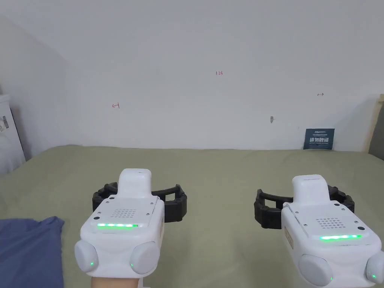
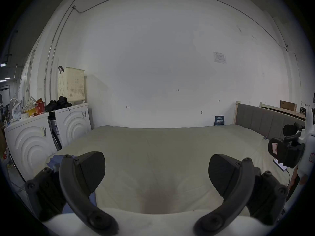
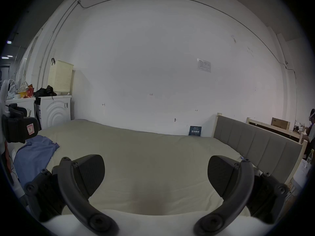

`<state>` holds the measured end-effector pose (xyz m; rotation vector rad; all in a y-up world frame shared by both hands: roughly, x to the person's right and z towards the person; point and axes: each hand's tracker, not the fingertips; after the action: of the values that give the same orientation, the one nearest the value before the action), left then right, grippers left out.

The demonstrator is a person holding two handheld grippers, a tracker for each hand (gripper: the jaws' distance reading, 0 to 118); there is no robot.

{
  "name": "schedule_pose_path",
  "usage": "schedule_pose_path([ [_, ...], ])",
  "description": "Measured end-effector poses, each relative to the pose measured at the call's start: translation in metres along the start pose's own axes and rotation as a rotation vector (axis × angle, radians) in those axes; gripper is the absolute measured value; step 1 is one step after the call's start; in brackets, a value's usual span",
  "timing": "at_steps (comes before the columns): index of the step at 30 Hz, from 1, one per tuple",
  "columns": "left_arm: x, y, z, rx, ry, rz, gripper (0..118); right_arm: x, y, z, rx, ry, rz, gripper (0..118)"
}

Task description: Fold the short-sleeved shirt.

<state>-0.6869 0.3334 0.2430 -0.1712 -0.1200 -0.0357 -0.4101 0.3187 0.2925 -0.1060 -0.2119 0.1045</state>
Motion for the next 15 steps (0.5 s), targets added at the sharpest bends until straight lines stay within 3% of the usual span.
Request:
schedule_pose_path([
  [15, -0.0033, -0.0012, -0.002, -0.007, 0.005, 0.011, 118, 0.002, -0.0007, -0.0002, 0.002, -0.017, -0.002, 118],
])
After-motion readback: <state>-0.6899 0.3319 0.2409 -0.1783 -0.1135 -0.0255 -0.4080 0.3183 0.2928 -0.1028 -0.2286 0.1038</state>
